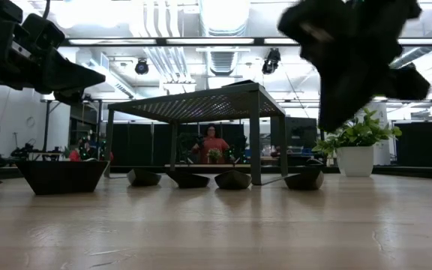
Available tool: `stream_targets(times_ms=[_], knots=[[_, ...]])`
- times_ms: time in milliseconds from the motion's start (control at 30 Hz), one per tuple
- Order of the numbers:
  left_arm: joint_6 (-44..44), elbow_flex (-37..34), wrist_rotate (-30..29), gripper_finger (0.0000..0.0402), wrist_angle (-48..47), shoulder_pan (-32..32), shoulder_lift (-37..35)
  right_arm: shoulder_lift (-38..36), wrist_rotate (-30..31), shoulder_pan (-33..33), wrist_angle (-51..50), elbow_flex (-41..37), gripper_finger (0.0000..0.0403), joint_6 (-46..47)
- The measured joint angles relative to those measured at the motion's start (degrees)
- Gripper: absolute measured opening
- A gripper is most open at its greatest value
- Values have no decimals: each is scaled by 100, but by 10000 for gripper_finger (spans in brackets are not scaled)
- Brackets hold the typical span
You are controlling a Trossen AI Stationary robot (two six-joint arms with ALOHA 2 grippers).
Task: Pick & Place Mini shaped plates
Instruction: Put the right drop shaped plate on the shelf
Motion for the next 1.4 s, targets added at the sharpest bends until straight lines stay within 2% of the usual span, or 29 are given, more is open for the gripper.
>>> stream_targets(times_ms=[100,233,500,833,1033,1167,1400], knots=[[-1,2,0,0,-3,-1,7,-230,-407,-112,232,-462,41,211],[1,1,0,0,-10,1,7,-528,-479,-275,641,-988,41,513],[-1,0,0,0,-79,0,15,-597,-661,-711,2580,-1815,48,183],[1,0,0,0,-130,0,27,-578,-934,-784,2644,-2134,98,384],[-1,2,0,0,-135,-1,39,-579,-837,-807,2677,-2135,130,446],[-1,1,-1,0,-140,0,39,-555,-801,-807,2685,-2144,133,486],[0,0,0,0,-143,0,39,-555,-664,-820,2701,-2150,114,473]])
